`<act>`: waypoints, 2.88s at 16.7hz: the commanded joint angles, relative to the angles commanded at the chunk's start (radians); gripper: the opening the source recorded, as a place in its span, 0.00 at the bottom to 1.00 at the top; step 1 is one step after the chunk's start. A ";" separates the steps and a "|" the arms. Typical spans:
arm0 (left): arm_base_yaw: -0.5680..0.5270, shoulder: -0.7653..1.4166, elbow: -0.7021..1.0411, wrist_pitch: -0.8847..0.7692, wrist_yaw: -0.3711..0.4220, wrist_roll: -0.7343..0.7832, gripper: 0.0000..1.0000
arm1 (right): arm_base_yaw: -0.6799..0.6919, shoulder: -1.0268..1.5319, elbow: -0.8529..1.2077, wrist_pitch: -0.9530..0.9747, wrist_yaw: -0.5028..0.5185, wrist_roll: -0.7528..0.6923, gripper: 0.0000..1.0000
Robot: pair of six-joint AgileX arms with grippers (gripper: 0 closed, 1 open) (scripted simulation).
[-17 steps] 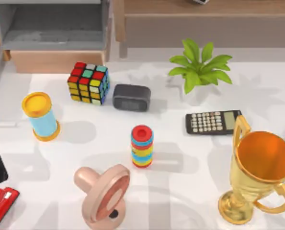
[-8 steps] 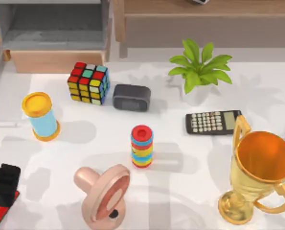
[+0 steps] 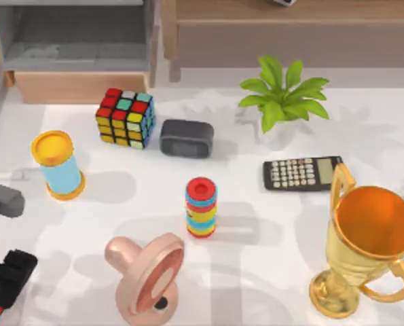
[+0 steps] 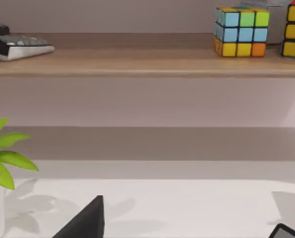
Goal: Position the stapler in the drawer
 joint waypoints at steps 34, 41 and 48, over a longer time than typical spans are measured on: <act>0.002 0.138 -0.110 0.219 0.000 0.015 0.00 | 0.000 0.000 0.000 0.000 0.000 0.000 1.00; 0.001 0.137 -0.110 0.219 0.000 0.016 0.00 | 0.000 0.000 0.000 0.000 0.000 0.000 1.00; 0.000 0.079 -0.049 0.081 0.000 0.014 0.00 | 0.000 0.000 0.000 0.000 0.000 0.000 1.00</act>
